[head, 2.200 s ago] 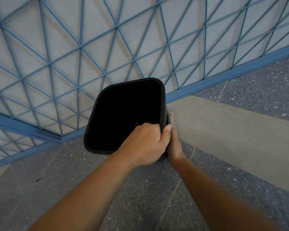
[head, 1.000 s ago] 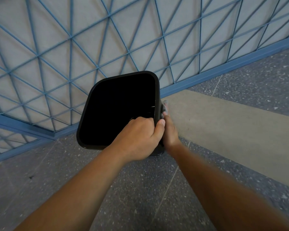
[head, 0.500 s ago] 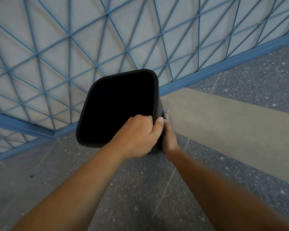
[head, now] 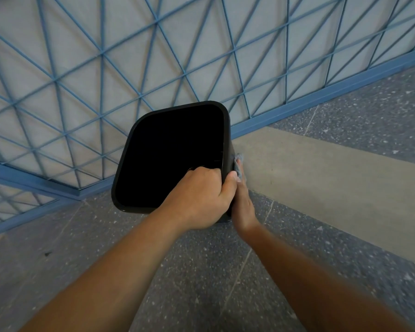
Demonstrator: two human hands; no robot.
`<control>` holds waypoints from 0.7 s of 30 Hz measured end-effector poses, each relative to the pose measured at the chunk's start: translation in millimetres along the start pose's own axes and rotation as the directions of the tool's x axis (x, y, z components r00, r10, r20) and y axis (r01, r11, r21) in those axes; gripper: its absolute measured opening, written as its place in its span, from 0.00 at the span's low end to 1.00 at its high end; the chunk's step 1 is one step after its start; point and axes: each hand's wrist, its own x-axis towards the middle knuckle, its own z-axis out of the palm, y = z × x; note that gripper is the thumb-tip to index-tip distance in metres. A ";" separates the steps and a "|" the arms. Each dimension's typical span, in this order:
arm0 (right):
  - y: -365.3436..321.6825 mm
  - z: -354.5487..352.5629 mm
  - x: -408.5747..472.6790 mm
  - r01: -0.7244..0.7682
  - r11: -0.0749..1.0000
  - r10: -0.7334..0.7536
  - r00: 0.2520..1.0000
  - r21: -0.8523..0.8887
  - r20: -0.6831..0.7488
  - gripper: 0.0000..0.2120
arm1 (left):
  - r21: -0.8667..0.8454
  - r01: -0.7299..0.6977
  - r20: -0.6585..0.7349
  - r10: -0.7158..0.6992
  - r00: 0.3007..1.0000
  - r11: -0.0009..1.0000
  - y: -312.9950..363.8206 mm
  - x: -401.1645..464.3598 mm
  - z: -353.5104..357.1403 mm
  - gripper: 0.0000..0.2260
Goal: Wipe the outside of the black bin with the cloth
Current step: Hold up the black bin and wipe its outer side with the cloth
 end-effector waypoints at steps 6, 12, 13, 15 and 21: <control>-36.9 -1.0 14.2 0.012 1.000 -0.012 1.000 -0.020 -0.004 0.47 | 0.003 -0.002 -0.007 0.002 1.000 1.000 -2.1 -0.1 0.9 0.23; 13.6 -3.7 7.4 0.015 0.999 -0.014 0.999 -0.030 0.036 0.44 | -0.011 0.000 -0.013 0.000 1.000 1.000 0.1 -0.6 -1.5 0.23; 4.7 -6.9 12.5 0.001 0.999 0.000 1.000 -0.044 0.022 0.44 | -0.009 0.005 -0.016 -0.005 1.000 1.000 0.4 -1.1 -1.1 0.23; -19.9 -4.5 9.4 0.032 0.999 -0.033 0.999 -0.038 -0.008 0.41 | -0.020 0.003 -0.016 -0.003 1.000 1.000 0.1 -2.1 -0.5 0.23; -12.1 1.8 -21.9 0.199 0.979 -0.198 0.980 -0.038 0.017 0.30 | -0.038 -0.020 -0.015 0.019 1.000 0.999 -2.3 -0.3 0.4 0.23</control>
